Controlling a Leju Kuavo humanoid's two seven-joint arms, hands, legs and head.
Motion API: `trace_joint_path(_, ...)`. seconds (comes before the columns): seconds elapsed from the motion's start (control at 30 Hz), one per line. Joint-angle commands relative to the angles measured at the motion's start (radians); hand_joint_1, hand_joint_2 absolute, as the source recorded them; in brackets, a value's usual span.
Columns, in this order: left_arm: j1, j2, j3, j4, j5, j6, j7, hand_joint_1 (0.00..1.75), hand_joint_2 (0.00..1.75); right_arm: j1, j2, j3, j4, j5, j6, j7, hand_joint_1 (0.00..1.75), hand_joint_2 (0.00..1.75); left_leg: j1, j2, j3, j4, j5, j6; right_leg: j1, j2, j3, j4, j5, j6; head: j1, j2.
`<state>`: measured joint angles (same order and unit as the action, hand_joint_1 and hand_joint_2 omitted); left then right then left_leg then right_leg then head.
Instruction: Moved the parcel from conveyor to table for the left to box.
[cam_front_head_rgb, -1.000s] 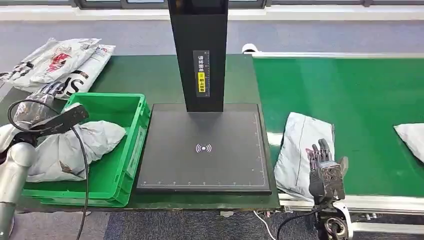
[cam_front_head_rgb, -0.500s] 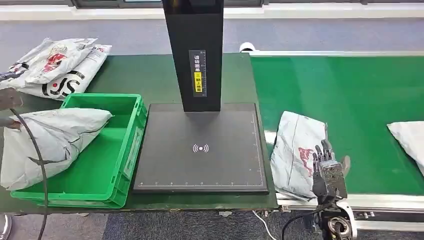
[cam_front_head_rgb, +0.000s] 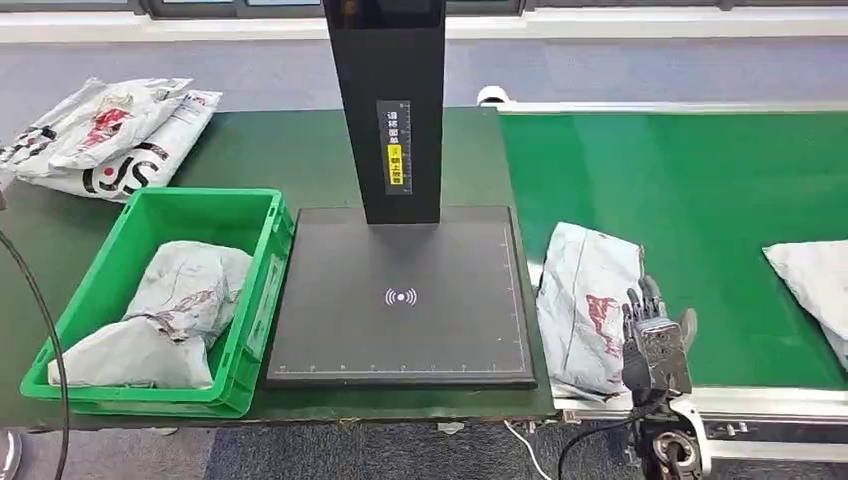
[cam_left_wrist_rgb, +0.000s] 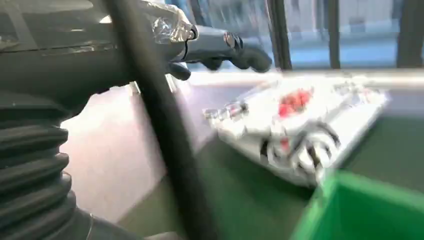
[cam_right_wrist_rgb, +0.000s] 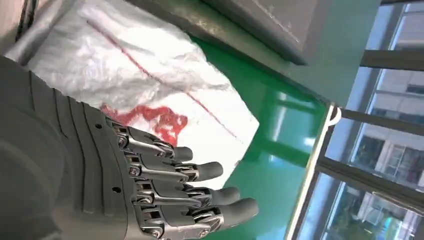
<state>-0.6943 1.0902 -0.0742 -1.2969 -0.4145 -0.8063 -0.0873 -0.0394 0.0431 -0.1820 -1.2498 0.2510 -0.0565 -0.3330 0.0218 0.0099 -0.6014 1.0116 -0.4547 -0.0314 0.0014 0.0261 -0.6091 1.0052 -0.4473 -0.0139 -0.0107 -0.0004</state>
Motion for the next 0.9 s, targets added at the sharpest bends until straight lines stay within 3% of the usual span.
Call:
trace_joint_path(0.03, -0.713, 0.085, -0.457, 0.025, 0.276, -0.306, 0.186, 0.00, 1.75, -0.084, -0.002, -0.003, 0.200, -0.021, -0.009, -0.039, 0.00, 0.00, 0.008, -0.004, -0.006, 0.005, 0.000, 0.000, 0.008, -0.005, -0.001, -0.002, 0.001, -0.001, 0.001, 0.000)
trace_joint_path(0.07, -0.873, 0.024, -0.595, 0.116, 0.264, -0.322, 0.195, 0.00, 1.75, -0.070, -0.005, -0.007, 0.192, -0.025, -0.004, -0.044, 0.00, 0.00, 0.006, -0.004, -0.004, 0.004, -0.001, 0.001, 0.007, -0.005, 0.002, -0.003, 0.000, 0.000, 0.002, 0.000)
trace_joint_path(0.1, -0.959, 0.030, -0.702, 0.132, 0.281, -0.354, 0.179, 0.00, 1.75, -0.066, -0.007, -0.008, 0.189, -0.028, 0.007, -0.047, 0.00, 0.00, 0.002, -0.009, -0.001, 0.002, -0.001, 0.001, 0.003, -0.010, 0.002, 0.000, -0.003, 0.001, 0.000, 0.000)
trace_joint_path(0.17, -1.053, 0.073, -0.802, 0.097, 0.380, -0.389, 0.224, 0.00, 1.75, -0.072, -0.005, -0.008, 0.200, -0.028, 0.012, -0.048, 0.00, 0.00, 0.001, -0.013, -0.004, 0.005, 0.000, 0.000, 0.004, -0.013, 0.001, -0.001, -0.002, 0.001, 0.000, 0.000)
trace_joint_path(0.23, -0.879, 0.029, -0.782, 0.163, 0.426, -0.085, 0.148, 0.00, 1.75, -0.054, 0.003, -0.018, 0.164, -0.028, 0.004, -0.052, 0.00, 0.00, 0.004, -0.016, -0.004, 0.005, -0.001, 0.002, 0.005, -0.017, 0.003, -0.002, -0.003, 0.002, 0.000, 0.000)
trace_joint_path(0.3, -0.744, -0.110, -0.786, 0.339, 0.382, 0.121, -0.004, 0.00, 1.75, -0.058, 0.018, -0.026, 0.147, -0.010, -0.011, -0.042, 0.00, 0.00, -0.002, -0.018, 0.005, -0.005, 0.004, 0.001, -0.002, -0.019, 0.011, -0.005, -0.003, 0.002, 0.000, 0.000)
trace_joint_path(0.33, -0.664, -0.192, -0.756, 0.415, 0.366, 0.227, -0.033, 0.00, 1.75, -0.063, 0.024, -0.026, 0.140, 0.000, -0.022, -0.044, 0.00, 0.00, -0.002, -0.019, 0.003, -0.003, 0.004, 0.000, -0.001, -0.019, 0.009, -0.003, -0.003, 0.001, 0.001, 0.000)
trace_joint_path(0.37, -0.542, -0.303, -0.695, 0.490, 0.319, 0.372, -0.097, 0.00, 1.75, -0.060, 0.032, -0.027, 0.119, 0.009, -0.038, -0.044, 0.00, 0.00, -0.004, -0.022, 0.006, -0.004, 0.005, 0.000, -0.003, -0.022, 0.010, -0.004, -0.003, 0.001, 0.000, 0.000)
trace_joint_path(0.43, -0.454, -0.385, -0.644, 0.539, 0.243, 0.465, -0.133, 0.00, 1.75, -0.051, 0.035, -0.022, 0.095, 0.013, -0.040, -0.034, 0.00, 0.00, -0.008, -0.027, 0.012, -0.007, 0.007, 0.000, -0.006, -0.027, 0.016, -0.004, -0.003, 0.001, 0.000, 0.000)
trace_joint_path(0.5, -0.401, -0.405, -0.575, 0.501, 0.248, 0.491, -0.141, 0.00, 1.75, -0.048, 0.037, -0.026, 0.089, 0.014, -0.047, -0.034, 0.00, 0.00, -0.007, -0.032, 0.011, -0.005, 0.008, 0.001, -0.007, -0.032, 0.018, -0.003, -0.003, 0.002, 0.000, 0.000)
trace_joint_path(0.57, -0.155, -0.606, -0.362, 0.402, 0.140, 0.657, -0.160, 0.00, 1.75, -0.032, 0.043, -0.025, 0.049, 0.026, -0.067, -0.030, 0.00, 0.00, -0.005, -0.034, 0.008, -0.004, 0.011, 0.001, -0.005, -0.034, 0.018, -0.003, -0.002, 0.002, 0.001, 0.000)
trace_joint_path(0.6, -0.102, -0.698, -0.314, 0.401, 0.111, 0.694, -0.164, 0.00, 1.75, -0.033, 0.042, -0.022, 0.043, 0.048, -0.087, -0.018, 0.00, 0.00, -0.006, -0.036, 0.011, -0.009, 0.014, 0.001, -0.006, -0.036, 0.021, -0.006, 0.000, 0.003, 0.001, 0.000)
trace_joint_path(0.63, -0.065, -0.773, -0.284, 0.410, 0.103, 0.721, -0.191, 0.00, 1.75, -0.042, 0.040, -0.016, 0.046, 0.066, -0.102, -0.013, 0.00, 1.75, -0.008, -0.037, 0.012, -0.009, 0.013, 0.000, -0.007, -0.038, 0.021, -0.006, 0.000, 0.003, 0.001, 0.000)
trace_joint_path(0.67, -0.036, -0.838, -0.283, 0.421, 0.067, 0.772, -0.205, 0.00, 1.75, -0.056, 0.039, -0.010, 0.056, 0.074, -0.107, -0.011, 0.00, 1.75, -0.009, -0.038, 0.014, -0.010, 0.014, 0.001, -0.009, -0.038, 0.022, -0.007, 0.000, 0.002, 0.001, 0.000)
trace_joint_path(0.7, -0.032, -0.847, -0.287, 0.422, 0.059, 0.779, -0.206, 0.00, 1.75, -0.060, 0.039, -0.009, 0.058, 0.075, -0.109, -0.011, 0.00, 1.75, -0.011, -0.034, 0.012, -0.005, 0.012, 0.001, -0.010, -0.033, 0.017, -0.003, 0.001, 0.003, 0.000, 0.000)
trace_joint_path(0.8, -0.040, -0.830, -0.272, 0.404, 0.058, 0.765, -0.200, 0.00, 1.75, -0.067, 0.038, -0.006, 0.070, 0.076, -0.112, -0.009, 0.00, 1.75, -0.011, -0.033, 0.007, -0.004, 0.013, 0.005, -0.010, -0.032, 0.017, -0.004, 0.002, 0.005, 0.000, 0.000)
trace_joint_path(0.9, -0.043, -0.814, -0.255, 0.388, 0.062, 0.738, -0.195, 0.00, 1.75, -0.065, 0.037, -0.006, 0.071, 0.076, -0.112, -0.011, 0.00, 1.75, -0.012, -0.019, 0.003, -0.001, 0.010, 0.005, -0.010, -0.019, 0.009, -0.001, 0.004, 0.007, 0.001, 0.000)
